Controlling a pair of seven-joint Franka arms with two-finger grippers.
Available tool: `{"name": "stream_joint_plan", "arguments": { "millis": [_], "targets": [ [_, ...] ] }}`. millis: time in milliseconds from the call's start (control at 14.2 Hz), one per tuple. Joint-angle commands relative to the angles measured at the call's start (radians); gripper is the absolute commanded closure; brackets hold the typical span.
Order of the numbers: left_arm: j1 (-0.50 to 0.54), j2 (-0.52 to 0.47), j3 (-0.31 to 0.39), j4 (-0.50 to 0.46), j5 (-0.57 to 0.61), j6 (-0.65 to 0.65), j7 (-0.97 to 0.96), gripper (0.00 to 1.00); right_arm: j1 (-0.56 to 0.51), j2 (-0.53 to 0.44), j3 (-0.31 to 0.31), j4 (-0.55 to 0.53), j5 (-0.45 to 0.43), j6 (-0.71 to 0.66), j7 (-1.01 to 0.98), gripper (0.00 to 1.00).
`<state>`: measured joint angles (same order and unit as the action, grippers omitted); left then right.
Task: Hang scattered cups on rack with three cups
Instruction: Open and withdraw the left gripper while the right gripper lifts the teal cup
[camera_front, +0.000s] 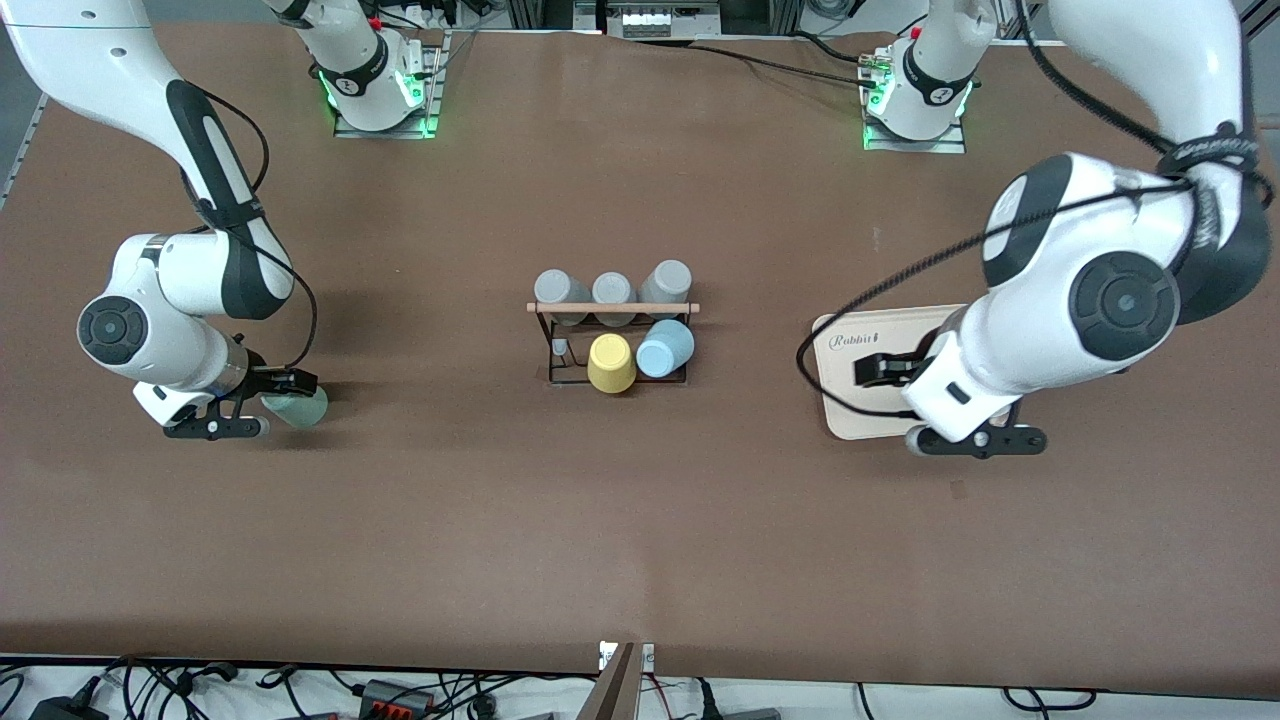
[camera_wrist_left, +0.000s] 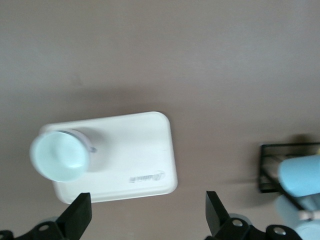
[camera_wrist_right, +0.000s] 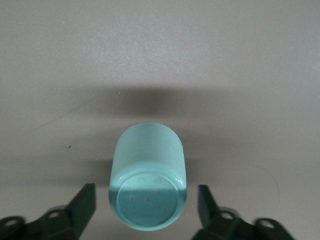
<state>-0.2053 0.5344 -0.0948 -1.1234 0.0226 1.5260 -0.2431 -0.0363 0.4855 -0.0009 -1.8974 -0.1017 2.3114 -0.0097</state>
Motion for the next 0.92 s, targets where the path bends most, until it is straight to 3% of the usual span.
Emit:
{"name": "stream_joint_plan", "arguments": {
  "millis": [0,212,282,494,635,846],
  "targets": [
    [-0.011,-0.095,-0.002,-0.016,0.047,-0.094,0.061,0.0,-0.01,-0.012,0.009,-0.016,-0.01,0.014,-0.026,0.45],
    [0.058,-0.16,-0.014,-0.048,0.039,-0.158,0.073,0.0,0.003,-0.028,0.015,0.01,-0.009,0.002,-0.035,0.64],
    [0.079,-0.189,-0.019,-0.123,0.036,-0.146,0.074,0.0,0.012,-0.044,0.019,0.03,-0.006,-0.035,-0.027,0.68],
    [0.087,-0.382,-0.02,-0.449,0.019,0.065,0.079,0.0,0.076,-0.044,0.021,0.18,0.011,-0.215,0.02,0.69],
    [0.115,-0.392,-0.02,-0.47,0.02,0.077,0.14,0.0,0.139,-0.038,0.025,0.271,0.016,-0.338,0.136,0.69],
    [0.119,-0.378,-0.008,-0.437,0.017,0.069,0.131,0.0,0.236,-0.033,0.025,0.38,0.1,-0.452,0.273,0.69]
  ]
}}
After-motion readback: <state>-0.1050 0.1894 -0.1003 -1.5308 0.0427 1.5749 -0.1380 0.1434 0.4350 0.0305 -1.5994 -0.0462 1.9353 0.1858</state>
